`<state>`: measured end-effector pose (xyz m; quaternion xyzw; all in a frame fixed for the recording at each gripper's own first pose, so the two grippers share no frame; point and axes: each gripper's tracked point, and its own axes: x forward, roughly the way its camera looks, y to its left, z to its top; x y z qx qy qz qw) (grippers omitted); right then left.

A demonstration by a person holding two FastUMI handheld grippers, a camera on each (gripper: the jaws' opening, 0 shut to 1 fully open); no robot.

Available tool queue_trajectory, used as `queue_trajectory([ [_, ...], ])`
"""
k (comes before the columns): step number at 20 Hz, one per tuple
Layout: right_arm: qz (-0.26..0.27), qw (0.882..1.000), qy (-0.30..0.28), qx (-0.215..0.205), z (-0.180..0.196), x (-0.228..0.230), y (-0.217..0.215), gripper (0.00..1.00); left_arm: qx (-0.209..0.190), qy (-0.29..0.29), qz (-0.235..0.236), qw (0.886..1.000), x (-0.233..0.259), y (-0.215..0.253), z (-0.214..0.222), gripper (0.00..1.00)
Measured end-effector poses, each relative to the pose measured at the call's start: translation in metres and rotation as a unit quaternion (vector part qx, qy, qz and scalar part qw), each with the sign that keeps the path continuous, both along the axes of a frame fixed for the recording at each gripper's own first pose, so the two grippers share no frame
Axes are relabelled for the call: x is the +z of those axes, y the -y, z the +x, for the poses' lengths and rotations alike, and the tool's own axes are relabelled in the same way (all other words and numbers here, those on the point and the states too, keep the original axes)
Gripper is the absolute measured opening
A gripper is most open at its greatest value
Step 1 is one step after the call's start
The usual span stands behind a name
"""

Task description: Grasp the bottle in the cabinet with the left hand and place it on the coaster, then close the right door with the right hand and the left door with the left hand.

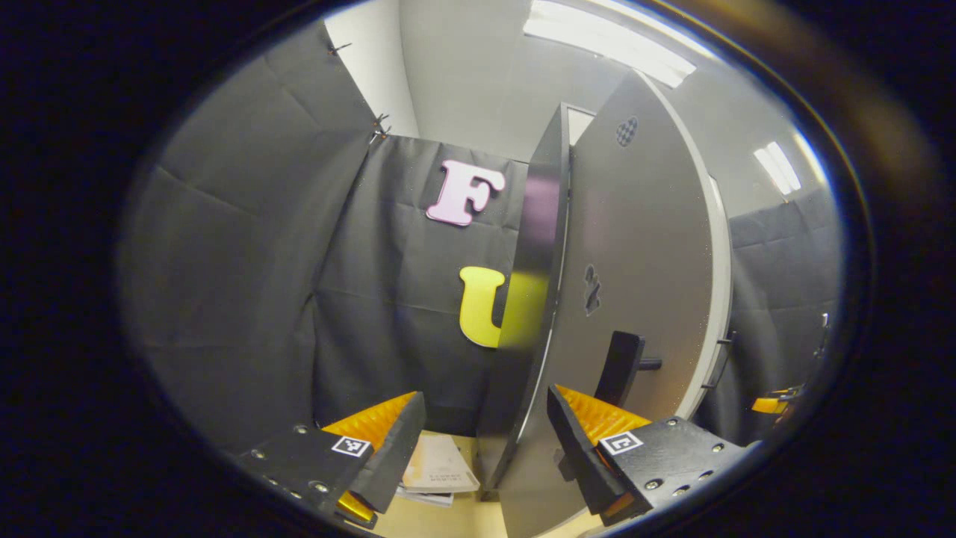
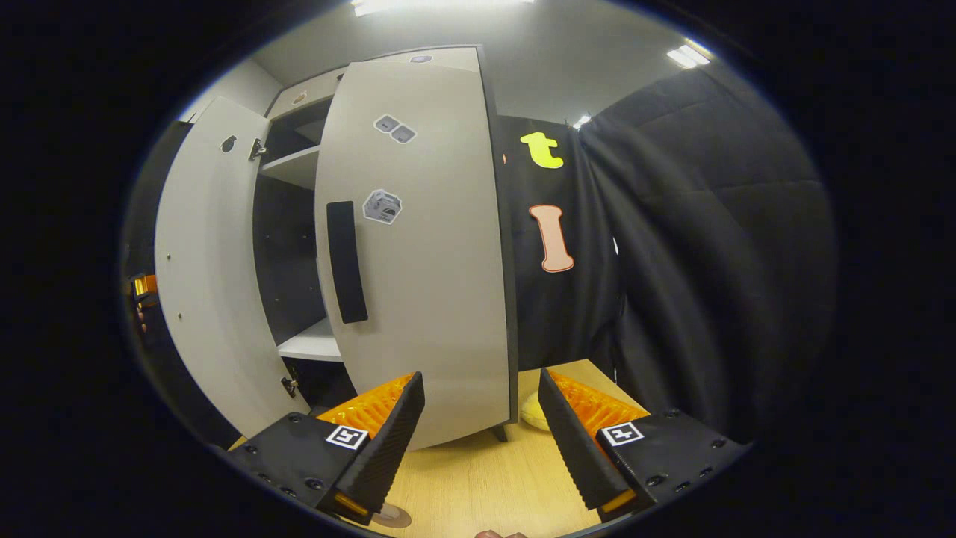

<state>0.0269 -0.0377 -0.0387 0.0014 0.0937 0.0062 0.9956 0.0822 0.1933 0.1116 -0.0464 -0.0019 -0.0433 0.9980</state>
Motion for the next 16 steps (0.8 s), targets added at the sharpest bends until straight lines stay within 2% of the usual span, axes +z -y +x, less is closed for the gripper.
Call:
queue_trajectory([
  [3,0.014,1.000,-0.009,-0.014,-0.003,-0.006,0.011,0.97,-0.002,-0.001,0.028,1.000,0.005,0.004,0.005,1.00],
  [8,0.036,0.999,-0.023,-0.029,-0.001,-0.019,0.023,0.98,0.001,-0.003,0.118,0.993,0.016,0.022,0.000,1.00],
  [10,0.042,0.998,-0.026,-0.026,0.003,-0.021,0.024,0.98,-0.006,-0.007,0.113,0.994,0.015,0.031,-0.002,1.00],
  [11,0.043,0.998,-0.027,-0.023,0.004,-0.021,0.024,0.98,-0.013,-0.011,0.104,0.994,0.012,0.039,-0.002,0.94],
  [12,0.043,0.999,-0.026,-0.019,0.005,-0.021,0.023,0.98,-0.019,-0.013,0.101,0.995,0.009,0.049,-0.002,1.00],
  [14,0.038,0.999,-0.025,-0.012,0.007,-0.021,0.024,0.98,-0.022,-0.014,0.109,0.994,0.010,0.066,-0.003,1.00],
  [15,0.037,0.999,-0.025,-0.010,0.008,-0.021,0.025,0.98,-0.022,-0.016,0.110,0.994,0.009,0.073,-0.002,0.94],
  [16,0.037,0.999,-0.027,-0.007,0.009,-0.021,0.027,0.98,-0.019,-0.018,0.105,0.994,0.008,0.079,-0.002,0.94],
])
